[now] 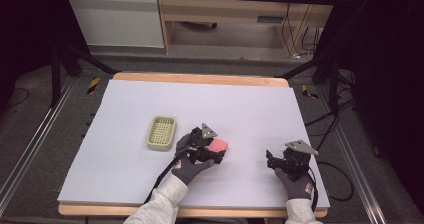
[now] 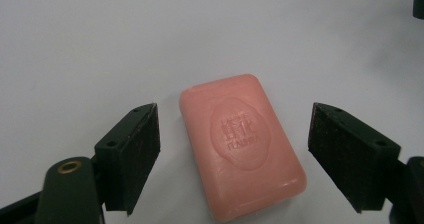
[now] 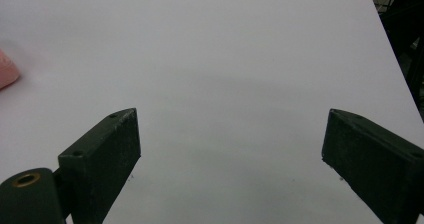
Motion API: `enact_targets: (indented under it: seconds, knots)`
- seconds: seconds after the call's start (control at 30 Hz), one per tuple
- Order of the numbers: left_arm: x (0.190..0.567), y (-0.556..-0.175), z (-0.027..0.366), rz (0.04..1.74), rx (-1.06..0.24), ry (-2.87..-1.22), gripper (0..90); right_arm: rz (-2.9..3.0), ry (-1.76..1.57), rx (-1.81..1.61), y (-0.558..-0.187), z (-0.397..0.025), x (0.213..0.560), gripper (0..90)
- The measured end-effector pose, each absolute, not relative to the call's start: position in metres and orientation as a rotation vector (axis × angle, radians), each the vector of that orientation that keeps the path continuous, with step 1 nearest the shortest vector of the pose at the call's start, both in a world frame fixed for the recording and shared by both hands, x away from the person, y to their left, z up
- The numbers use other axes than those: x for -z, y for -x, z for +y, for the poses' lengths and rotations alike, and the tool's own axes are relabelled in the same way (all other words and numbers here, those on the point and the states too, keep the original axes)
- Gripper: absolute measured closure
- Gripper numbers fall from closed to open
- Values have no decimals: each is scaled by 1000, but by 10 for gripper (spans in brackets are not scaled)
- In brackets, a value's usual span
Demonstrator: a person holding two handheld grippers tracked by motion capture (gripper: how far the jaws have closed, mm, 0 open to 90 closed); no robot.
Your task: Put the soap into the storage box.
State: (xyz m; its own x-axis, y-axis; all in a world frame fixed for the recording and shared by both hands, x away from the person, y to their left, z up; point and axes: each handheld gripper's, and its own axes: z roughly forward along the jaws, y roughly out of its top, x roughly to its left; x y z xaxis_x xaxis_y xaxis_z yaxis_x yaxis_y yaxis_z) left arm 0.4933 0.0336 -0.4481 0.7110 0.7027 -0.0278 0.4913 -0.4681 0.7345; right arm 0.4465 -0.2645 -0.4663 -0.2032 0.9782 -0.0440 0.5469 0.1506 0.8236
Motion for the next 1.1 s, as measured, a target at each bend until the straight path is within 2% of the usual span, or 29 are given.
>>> enact_targets:
  seconds: [0.53, 1.1]
  knots:
    - [460, -498, 20, 915, -343, -2198, 203, 1828, -1462, -918, -447, -264, 467, 88]
    - [471, -506, 19, 954, -310, -2235, 301, 1833, -1463, -898, -447, -263, 467, 89]
